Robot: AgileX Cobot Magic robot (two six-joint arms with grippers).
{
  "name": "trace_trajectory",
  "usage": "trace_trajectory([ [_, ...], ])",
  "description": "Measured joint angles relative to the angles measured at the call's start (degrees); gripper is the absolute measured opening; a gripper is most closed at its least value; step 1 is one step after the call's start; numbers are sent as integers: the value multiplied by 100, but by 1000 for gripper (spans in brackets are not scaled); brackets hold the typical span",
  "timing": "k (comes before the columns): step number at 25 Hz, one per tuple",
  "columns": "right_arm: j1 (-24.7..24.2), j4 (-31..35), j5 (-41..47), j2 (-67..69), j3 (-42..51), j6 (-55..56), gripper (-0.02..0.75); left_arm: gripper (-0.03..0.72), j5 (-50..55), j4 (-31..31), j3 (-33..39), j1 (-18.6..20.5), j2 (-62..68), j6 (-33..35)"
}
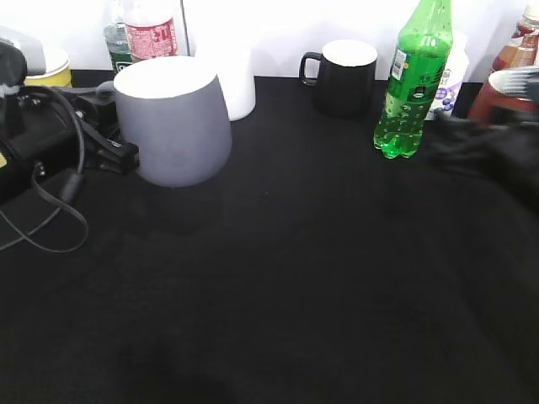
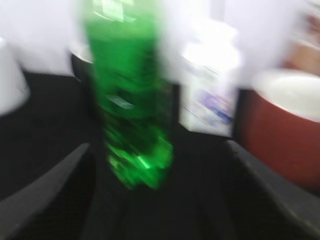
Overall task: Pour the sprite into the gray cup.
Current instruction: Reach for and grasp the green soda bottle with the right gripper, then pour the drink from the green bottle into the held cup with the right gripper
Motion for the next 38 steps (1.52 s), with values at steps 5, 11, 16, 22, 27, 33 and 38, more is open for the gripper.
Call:
trace_trajectory([
  [5,35,0,-436,1069,-897,123,662,42,0,1,0,0,0,0],
  [11,35,0,-470,1837,-1691,267,672,42,-5,2,0,0,0,0],
  [16,35,0,-453,2541,-2473,275,666,42,-5,2,0,0,0,0],
  [22,35,43,-429,2892,-2964,208,453,42,-17,7,0,0,0,0],
  [27,35,-469,-226,2217,-2373,38,438,42,-52,12,0,0,0,0],
  [33,577,-2510,404,848,-2004,17,438,42,-90,483,0,0,244,-5],
  [38,686,-2964,929,828,-2004,-1388,438,42,-141,802,4,0,363,-148],
])
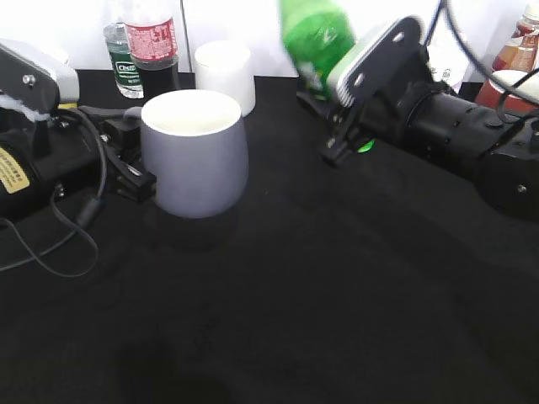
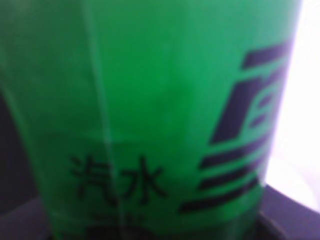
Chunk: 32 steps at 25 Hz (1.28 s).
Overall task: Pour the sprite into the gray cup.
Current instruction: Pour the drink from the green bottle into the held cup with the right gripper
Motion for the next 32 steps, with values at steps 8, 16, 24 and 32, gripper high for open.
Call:
trace_trajectory([
  [8,0,-11,92,0,-72,-2868,438,42,6,488,0,0,116,-73],
  [16,0,402,73,0,-77,-4755,438,42,-282,530,0,0,619,-84],
  [24,0,593,-351,0,-83,-5643,438,42,-295,406,0,0,619,87],
  [32,0,576,-582,0,-83,-6100,438,42,-295,400,0,0,619,87],
])
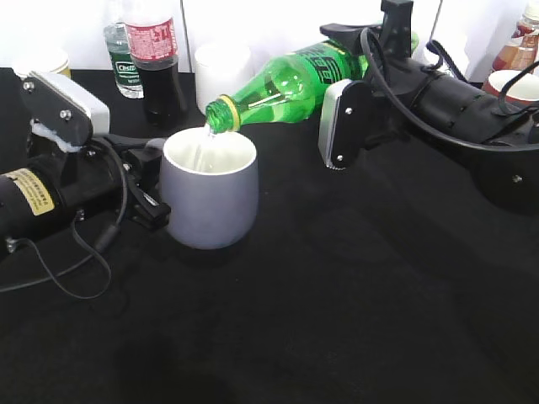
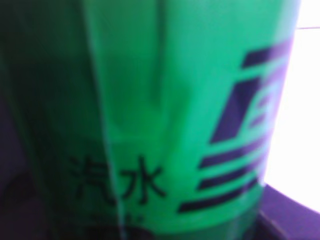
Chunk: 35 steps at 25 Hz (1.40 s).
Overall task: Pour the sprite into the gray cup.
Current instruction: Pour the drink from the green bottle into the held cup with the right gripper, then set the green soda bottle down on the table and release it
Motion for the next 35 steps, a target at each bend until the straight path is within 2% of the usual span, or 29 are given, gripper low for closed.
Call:
trace_trajectory([
  [20,0,-23,-82,0,-18,-265,438,42,-130,0,0,0,0,28],
  [24,0,-23,-88,0,-18,316,438,42,-130,0,0,0,0,44],
  [27,0,-23,-88,0,-18,1228,438,42,-130,5,0,0,0,44],
  [29,0,-17,-93,0,-18,2259,438,42,-130,5,0,0,0,44],
  [30,0,-12,-93,0,-18,3151,438,42,-149,5,0,0,0,44],
  [32,0,104,-93,0,-18,5612,438,42,-214,-1,0,0,0,44],
  [34,0,256,62,-6,-18,7834,438,42,-238,-250,0,0,0,44],
  [35,0,273,251,-6,-18,8469,438,42,-304,-492,0,7,0,44],
])
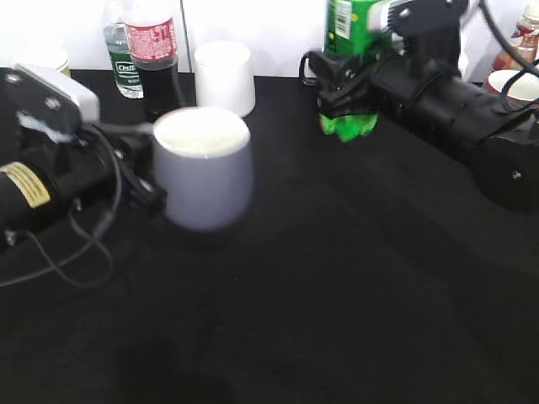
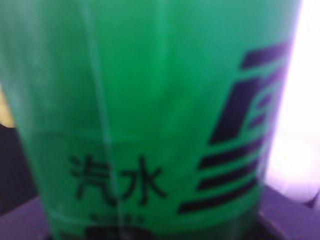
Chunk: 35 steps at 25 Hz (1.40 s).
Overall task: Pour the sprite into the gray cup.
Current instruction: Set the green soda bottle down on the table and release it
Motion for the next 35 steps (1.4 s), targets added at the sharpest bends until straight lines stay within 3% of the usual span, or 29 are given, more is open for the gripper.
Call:
trace_trajectory([
  [2,0,5,156,0,0,406,437,42,-286,-343,0,147,2,52],
  [6,0,6,177,0,0,454,437,42,-639,-725,0,1260,2,52],
  [8,0,6,180,0,0,454,437,42,-912,-745,0,2083,121,52],
  [11,0,6,60,0,0,459,437,42,-1146,-779,-131,2541,685,52],
  [17,0,12,-27,0,0,463,437,42,-1235,-744,-1390,2561,2224,52],
  [21,0,17,-27,0,0,463,436,52,-1209,-724,-1623,2561,2581,216],
  [26,0,17,-22,0,0,465,436,174,-1364,-621,-1648,2561,2582,298],
  [29,0,17,-22,0,0,465,436,261,-1490,-638,-1352,2561,2556,298],
  [33,0,194,-17,0,0,426,436,283,-1621,-1024,-463,2513,1980,298],
  [35,-36,814,-11,0,0,-7,435,283,-1609,-1615,335,2083,1199,298],
])
